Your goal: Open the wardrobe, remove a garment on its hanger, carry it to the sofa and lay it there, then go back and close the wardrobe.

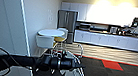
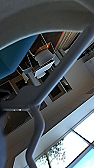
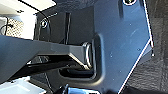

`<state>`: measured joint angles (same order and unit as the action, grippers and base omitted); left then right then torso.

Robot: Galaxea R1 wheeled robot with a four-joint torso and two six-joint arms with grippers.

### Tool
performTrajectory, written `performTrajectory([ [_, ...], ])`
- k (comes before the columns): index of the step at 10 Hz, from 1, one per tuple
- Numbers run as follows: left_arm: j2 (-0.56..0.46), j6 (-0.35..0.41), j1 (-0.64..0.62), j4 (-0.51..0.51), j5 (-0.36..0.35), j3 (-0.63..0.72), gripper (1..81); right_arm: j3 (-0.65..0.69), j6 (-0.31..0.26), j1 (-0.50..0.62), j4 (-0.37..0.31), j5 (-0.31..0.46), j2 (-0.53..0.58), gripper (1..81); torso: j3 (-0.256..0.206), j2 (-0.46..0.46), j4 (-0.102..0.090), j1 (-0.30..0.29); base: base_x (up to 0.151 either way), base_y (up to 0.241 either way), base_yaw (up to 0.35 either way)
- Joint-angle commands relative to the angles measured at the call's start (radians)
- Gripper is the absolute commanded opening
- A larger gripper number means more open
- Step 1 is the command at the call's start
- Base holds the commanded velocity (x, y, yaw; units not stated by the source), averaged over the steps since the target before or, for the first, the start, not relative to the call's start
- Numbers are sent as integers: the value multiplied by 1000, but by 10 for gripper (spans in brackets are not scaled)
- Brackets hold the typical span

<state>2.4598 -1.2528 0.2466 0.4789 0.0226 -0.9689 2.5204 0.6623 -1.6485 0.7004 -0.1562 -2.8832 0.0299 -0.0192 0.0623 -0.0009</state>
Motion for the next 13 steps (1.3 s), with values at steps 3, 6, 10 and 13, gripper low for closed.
performTrajectory([
  [3, -2, 18, -166, 33, -42, 30, 10, -5, -3, 35, 11, 41, 8, 811, 0, 0, 0, 1, 0, 0, -228],
  [6, 4, 18, -166, 40, -29, 32, 10, -5, -3, 34, 11, 43, 8, 811, 0, 0, 0, 1, 0, 0, -228],
  [10, 6, 18, -166, 41, -29, 33, 10, -5, -3, 37, 11, 47, 3, 811, 0, 0, 0, 1, 0, 0, -228],
  [13, 4, 18, -166, 44, -29, 38, 10, -5, -4, 37, 11, 47, 2, 811, 0, 0, 0, 1, 0, 0, -228],
])
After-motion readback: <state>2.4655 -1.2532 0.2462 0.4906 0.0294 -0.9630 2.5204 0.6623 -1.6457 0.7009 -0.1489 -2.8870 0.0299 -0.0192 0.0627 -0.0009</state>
